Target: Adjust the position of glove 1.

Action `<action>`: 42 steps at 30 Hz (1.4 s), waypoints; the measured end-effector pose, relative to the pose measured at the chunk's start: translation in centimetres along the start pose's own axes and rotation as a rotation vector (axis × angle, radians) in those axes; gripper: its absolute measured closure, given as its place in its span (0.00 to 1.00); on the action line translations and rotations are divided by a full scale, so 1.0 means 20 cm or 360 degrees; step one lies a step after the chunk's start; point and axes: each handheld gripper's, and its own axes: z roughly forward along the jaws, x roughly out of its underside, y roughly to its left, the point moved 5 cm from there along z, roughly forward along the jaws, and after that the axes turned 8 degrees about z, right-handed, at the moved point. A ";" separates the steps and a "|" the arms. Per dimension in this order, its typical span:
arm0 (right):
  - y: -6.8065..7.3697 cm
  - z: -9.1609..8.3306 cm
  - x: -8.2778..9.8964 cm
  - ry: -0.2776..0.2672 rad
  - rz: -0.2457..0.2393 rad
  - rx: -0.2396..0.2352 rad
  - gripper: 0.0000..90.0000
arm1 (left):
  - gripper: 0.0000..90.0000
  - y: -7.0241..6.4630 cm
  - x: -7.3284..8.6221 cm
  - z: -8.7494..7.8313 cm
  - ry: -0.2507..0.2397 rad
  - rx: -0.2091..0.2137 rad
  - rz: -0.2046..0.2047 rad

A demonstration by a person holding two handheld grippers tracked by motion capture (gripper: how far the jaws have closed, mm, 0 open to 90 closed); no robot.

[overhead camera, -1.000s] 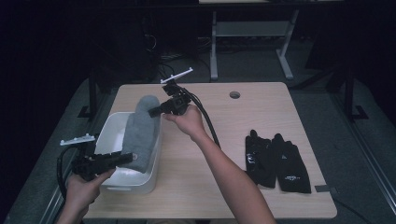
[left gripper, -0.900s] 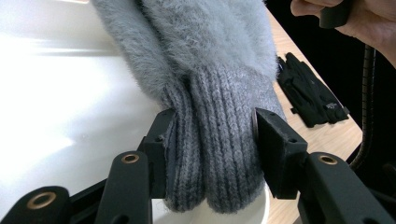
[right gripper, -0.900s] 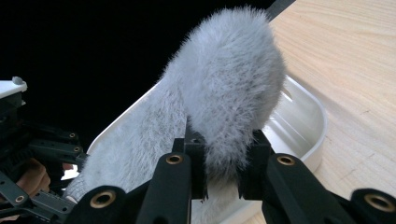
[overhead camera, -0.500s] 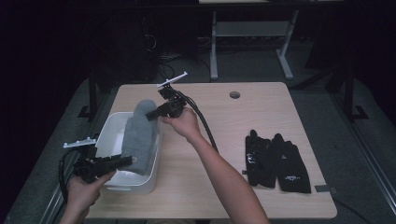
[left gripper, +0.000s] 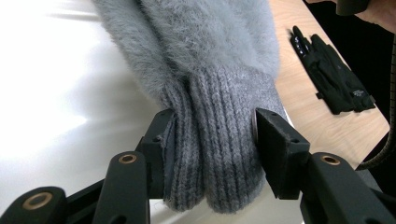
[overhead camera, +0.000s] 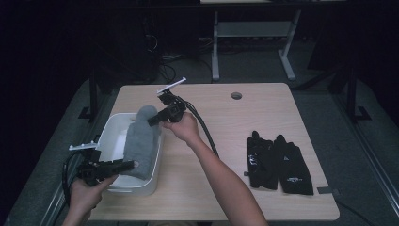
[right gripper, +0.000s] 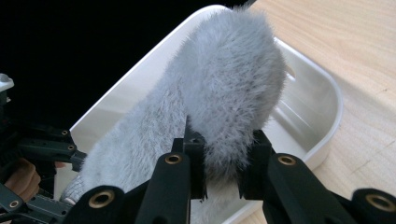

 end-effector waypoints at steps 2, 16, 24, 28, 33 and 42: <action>-0.01 0.02 0.01 0.0016 0.0017 -0.0007 0.85 | 0.56 0.01 0.01 0.00 0.0020 -0.0009 -0.0002; -0.03 0.08 0.04 0.0073 0.0001 0.0032 0.84 | 0.53 0.03 0.06 0.04 0.0113 -0.0019 -0.0032; -0.03 0.10 0.05 0.0089 -0.0008 0.0045 0.84 | 0.65 0.03 0.07 0.05 0.0120 -0.0007 -0.0028; -0.04 0.12 0.06 0.0114 -0.0036 0.0089 0.79 | 0.59 0.03 0.06 0.05 0.0134 -0.0027 0.0004; -0.03 0.12 0.05 0.0094 -0.0072 0.0171 0.59 | 0.57 0.02 0.05 0.05 0.0123 -0.0037 0.0010; -0.03 0.01 0.02 -0.0022 -0.0077 0.0193 0.54 | 0.54 -0.02 -0.01 0.03 0.0071 -0.0059 0.0086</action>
